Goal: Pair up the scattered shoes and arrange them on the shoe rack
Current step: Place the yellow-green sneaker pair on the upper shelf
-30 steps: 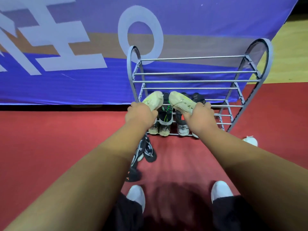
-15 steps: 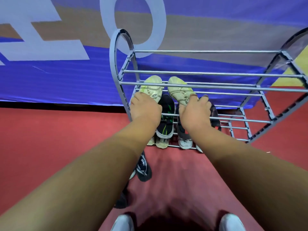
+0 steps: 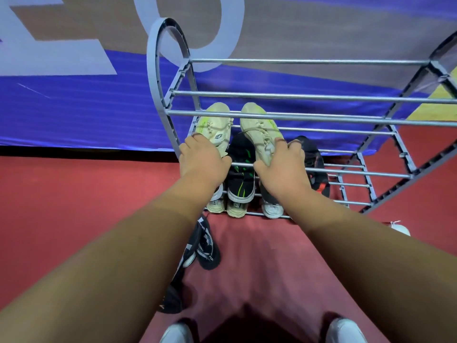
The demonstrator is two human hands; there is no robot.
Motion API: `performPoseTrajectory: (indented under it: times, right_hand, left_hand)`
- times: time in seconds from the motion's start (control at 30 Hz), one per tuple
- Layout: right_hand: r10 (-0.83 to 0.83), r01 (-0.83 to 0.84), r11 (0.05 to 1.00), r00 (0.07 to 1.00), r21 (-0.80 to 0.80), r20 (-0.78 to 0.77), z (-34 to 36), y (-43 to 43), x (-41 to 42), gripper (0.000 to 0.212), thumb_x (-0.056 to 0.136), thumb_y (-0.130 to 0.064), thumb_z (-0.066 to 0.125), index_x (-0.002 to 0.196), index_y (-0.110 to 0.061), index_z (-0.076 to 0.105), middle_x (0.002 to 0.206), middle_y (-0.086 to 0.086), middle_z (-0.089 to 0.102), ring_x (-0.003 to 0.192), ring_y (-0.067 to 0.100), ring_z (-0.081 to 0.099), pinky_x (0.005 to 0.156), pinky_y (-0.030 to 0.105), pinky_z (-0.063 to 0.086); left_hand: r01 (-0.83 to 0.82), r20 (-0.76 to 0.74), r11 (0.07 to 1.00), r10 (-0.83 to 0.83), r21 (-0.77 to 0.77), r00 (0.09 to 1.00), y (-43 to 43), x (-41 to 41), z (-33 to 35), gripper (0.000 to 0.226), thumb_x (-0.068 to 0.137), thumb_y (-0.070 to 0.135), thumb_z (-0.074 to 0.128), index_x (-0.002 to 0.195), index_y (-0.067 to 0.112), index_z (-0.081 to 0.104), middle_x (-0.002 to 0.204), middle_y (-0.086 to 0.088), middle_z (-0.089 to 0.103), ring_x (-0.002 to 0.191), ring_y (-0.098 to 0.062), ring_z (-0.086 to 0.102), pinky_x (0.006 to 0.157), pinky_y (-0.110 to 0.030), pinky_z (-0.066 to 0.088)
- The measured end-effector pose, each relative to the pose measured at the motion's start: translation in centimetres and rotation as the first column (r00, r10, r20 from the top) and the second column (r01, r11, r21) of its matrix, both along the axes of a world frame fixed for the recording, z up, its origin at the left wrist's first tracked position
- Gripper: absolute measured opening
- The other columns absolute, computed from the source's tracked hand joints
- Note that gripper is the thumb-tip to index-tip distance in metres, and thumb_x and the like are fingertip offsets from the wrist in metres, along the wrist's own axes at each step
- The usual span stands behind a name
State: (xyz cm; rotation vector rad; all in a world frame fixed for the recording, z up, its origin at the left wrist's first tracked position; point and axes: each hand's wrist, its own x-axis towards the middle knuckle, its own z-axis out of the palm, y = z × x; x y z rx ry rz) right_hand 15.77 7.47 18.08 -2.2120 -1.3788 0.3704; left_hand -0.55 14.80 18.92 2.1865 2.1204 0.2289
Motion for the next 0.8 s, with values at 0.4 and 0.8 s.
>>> performPoseTrajectory:
  times: [0.4, 0.8]
  right_hand:
    - [0.000, 0.004, 0.997, 0.999, 0.078, -0.043, -1.3, 1.8, -2.1, 0.079, 0.079, -0.056, 0.061, 0.142, -0.009, 0.046, 0.136, 0.015, 0.038, 0.127, 0.036, 0.038, 0.106, 0.045, 0.041]
    - [0.161, -0.158, 0.978, 0.987, 0.139, -0.008, -1.6, 1.6, -3.2, 0.084, 0.081, -0.058, 0.064, 0.147, -0.009, 0.045, 0.129, 0.010, 0.041, 0.124, 0.032, 0.044, 0.108, 0.041, 0.043]
  left_hand:
    - [-0.017, 0.080, 0.997, 0.011, 0.076, 0.997, 0.8, -0.2, -0.8, 0.094, 0.092, 0.052, 0.064, 0.151, -0.009, 0.023, 0.139, -0.023, 0.044, 0.127, -0.037, 0.044, 0.105, -0.044, 0.041]
    - [-0.010, 0.216, 1.000, 0.013, -0.016, 0.976, 0.9, -0.5, 0.9, 0.074, 0.094, 0.034, 0.065, 0.146, -0.006, 0.031, 0.142, -0.022, 0.044, 0.132, -0.040, 0.043, 0.104, -0.047, 0.042]
